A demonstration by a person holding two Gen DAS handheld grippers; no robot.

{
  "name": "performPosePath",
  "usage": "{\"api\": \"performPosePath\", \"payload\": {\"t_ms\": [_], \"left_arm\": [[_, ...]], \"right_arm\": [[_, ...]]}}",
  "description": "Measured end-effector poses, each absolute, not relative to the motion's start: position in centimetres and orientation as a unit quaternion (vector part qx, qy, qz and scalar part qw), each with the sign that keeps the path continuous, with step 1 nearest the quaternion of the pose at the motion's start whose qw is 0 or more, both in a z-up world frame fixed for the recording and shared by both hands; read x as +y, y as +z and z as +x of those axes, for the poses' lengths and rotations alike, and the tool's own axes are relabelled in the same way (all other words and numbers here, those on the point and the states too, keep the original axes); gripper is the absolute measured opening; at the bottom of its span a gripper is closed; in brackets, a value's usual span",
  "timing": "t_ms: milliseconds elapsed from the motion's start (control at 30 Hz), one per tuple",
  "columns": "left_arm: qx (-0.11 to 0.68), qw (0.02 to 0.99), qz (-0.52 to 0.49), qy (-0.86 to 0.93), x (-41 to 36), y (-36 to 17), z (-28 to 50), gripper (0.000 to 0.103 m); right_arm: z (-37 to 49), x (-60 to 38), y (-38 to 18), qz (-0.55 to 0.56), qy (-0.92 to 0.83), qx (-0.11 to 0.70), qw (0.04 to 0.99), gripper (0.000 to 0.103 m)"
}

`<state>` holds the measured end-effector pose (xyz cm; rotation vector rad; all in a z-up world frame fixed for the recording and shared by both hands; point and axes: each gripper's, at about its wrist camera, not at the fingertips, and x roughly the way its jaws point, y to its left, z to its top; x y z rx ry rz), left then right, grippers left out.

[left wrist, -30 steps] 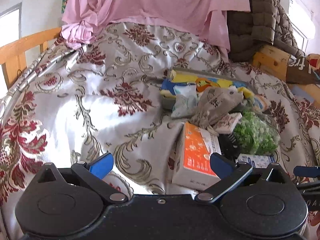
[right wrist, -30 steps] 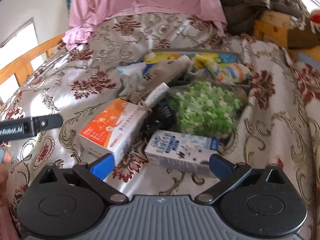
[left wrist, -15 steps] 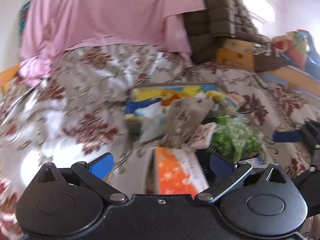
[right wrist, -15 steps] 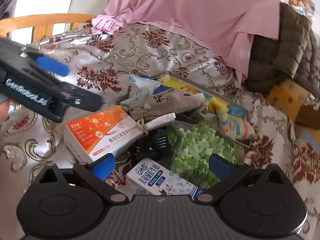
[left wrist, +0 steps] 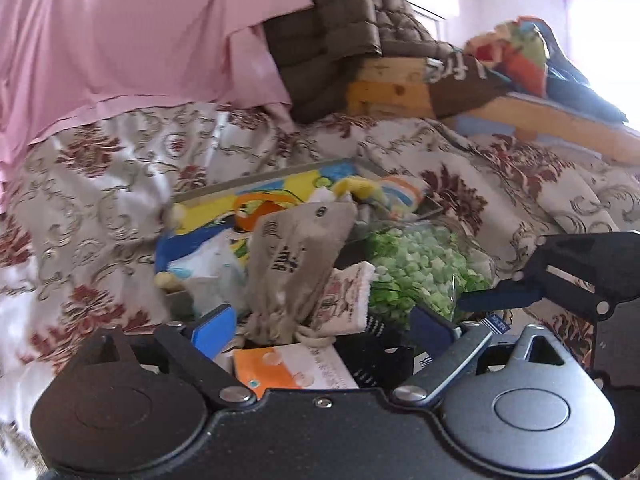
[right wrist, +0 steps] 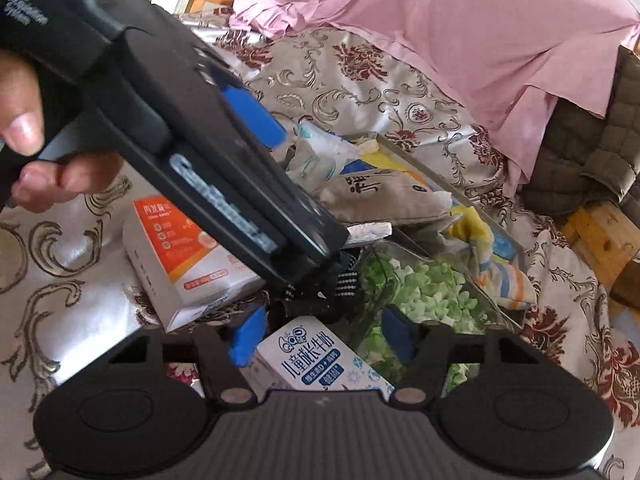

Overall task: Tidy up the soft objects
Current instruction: 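Pull a white tissue from the orange box with the left tool while the right tool grasps a striped sock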

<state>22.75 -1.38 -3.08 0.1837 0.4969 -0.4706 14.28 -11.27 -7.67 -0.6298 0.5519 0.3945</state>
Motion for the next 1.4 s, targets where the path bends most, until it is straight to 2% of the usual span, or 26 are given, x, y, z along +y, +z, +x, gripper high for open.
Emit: {"api": "performPosePath", "payload": {"t_ms": [200,267,333,433,533,700,867,967,1033,1100,1133,1233,1400], "left_arm": [[0.258,0.926,0.106,-0.254,-2.5,-4.3,24.8,0.076],[0.268,0.921,0.105,-0.261,-2.7,-4.7,25.4,0.070],[0.276,0.918,0.106,-0.263,-2.8,-5.1,26.0,0.059],[0.285,0.915,0.103,-0.265,-3.0,-5.5,26.8,0.049],[0.293,0.914,0.096,-0.264,-3.2,-5.6,27.5,0.043],[0.303,0.913,0.081,-0.260,-3.5,-5.8,28.2,0.039],[0.306,0.914,0.054,-0.261,-3.2,-5.7,28.5,0.028],[0.302,0.918,0.040,-0.255,-2.8,-5.5,28.7,0.025],[0.299,0.920,0.034,-0.251,-2.6,-5.4,28.8,0.023],[0.296,0.922,0.031,-0.247,-2.4,-5.3,28.7,0.021],[0.293,0.924,0.032,-0.243,-2.4,-5.2,28.6,0.019],[0.294,0.926,0.024,-0.236,-2.2,-5.0,28.4,0.014],[0.296,0.929,-0.007,-0.221,-1.3,-4.4,27.7,0.012]], "right_arm": [[15.1,-10.9,-8.2,-0.307,0.197,0.271,0.891,0.054],[15.4,-10.9,-8.4,-0.303,0.198,0.276,0.890,0.053],[15.8,-10.9,-8.3,-0.303,0.198,0.277,0.890,0.051],[16.2,-10.6,-8.4,-0.303,0.197,0.279,0.890,0.051],[16.6,-10.3,-8.6,-0.304,0.196,0.282,0.889,0.051],[17.5,-9.4,-9.0,-0.310,0.194,0.285,0.886,0.051],[18.0,-8.9,-9.7,-0.328,0.177,0.287,0.883,0.048],[18.4,-8.8,-9.8,-0.324,0.174,0.294,0.882,0.044],[18.4,-8.7,-10.0,-0.326,0.174,0.296,0.881,0.028],[18.5,-8.8,-10.2,-0.325,0.172,0.298,0.881,0.023],[18.4,-8.8,-10.1,-0.322,0.173,0.296,0.882,0.017],[18.1,-9.0,-9.7,-0.321,0.171,0.279,0.889,0.006],[17.3,-9.4,-9.1,-0.320,0.169,0.261,0.895,0.004]]}}
